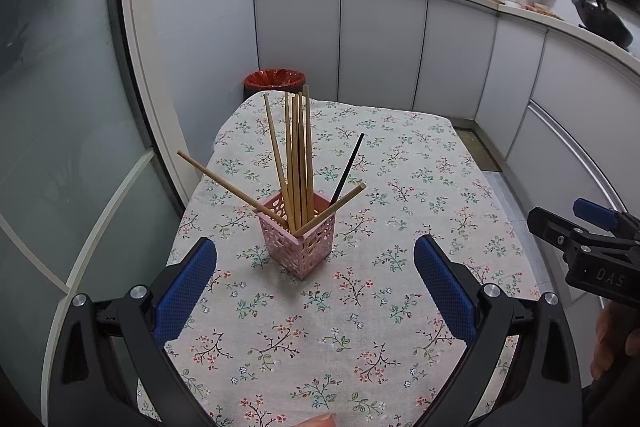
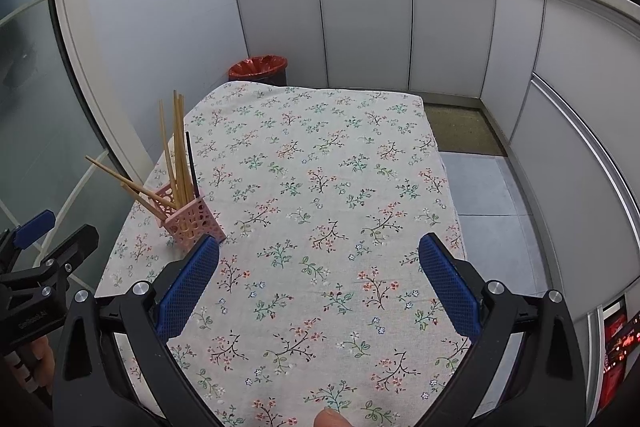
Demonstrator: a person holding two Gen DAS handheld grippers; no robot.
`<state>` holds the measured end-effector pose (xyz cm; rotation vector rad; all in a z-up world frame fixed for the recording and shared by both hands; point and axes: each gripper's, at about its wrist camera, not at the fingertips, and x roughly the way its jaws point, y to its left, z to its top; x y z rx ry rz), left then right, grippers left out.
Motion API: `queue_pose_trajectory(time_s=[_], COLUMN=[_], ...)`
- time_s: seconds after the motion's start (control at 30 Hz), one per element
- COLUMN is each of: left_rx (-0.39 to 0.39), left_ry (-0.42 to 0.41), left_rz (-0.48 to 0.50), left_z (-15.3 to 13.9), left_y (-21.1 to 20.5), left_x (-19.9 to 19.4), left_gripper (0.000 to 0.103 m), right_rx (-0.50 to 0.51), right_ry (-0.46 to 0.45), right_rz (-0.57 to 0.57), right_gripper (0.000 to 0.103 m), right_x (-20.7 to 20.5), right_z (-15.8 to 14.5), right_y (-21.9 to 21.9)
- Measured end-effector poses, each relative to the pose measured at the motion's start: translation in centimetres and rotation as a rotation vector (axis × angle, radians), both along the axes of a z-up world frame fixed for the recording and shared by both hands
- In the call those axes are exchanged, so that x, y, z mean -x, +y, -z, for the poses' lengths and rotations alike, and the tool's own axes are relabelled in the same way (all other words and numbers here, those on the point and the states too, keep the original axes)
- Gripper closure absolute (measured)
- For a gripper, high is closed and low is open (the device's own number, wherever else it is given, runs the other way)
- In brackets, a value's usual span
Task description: Organize utensils
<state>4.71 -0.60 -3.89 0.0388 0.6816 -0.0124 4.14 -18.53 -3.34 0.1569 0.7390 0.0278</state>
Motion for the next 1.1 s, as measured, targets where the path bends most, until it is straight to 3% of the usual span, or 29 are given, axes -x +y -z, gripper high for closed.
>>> queue_pose_trajectory(time_s=[1.1], left_rx=[-0.008], left_ry=[0.005], left_rz=[0.004], left_z=[0.11], left_y=[-0.13], left_x=[-0.15], left_gripper=[0.007], right_rx=[-0.007], right_ry=[0.014], right_rz=[-0.004], right_gripper=[0.007], right_x=[-0.25], right_z=[0.35], right_y=[-0.17])
